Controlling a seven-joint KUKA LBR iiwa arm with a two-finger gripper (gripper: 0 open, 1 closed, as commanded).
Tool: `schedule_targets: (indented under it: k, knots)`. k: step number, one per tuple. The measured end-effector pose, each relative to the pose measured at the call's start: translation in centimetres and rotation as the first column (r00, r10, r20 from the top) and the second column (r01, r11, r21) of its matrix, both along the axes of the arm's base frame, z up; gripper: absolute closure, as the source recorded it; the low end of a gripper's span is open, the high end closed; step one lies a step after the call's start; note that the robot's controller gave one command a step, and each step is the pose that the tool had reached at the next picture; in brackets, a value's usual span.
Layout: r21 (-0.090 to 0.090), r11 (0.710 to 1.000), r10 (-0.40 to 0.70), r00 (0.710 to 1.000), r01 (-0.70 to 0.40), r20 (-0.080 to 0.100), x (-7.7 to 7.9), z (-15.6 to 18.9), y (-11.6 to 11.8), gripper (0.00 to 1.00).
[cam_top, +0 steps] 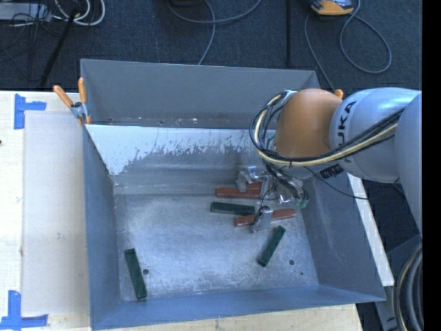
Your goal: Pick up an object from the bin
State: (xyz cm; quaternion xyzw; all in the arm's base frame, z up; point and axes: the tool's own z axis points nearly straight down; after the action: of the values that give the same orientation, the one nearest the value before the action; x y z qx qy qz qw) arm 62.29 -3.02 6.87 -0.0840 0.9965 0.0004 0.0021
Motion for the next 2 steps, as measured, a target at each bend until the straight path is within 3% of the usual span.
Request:
schedule_targets:
  k: [2]
  knots:
    - [0.000, 1.000, -0.006, 1.000, 0.006, -0.002, 0.10, 0.07, -0.02, 0.00]
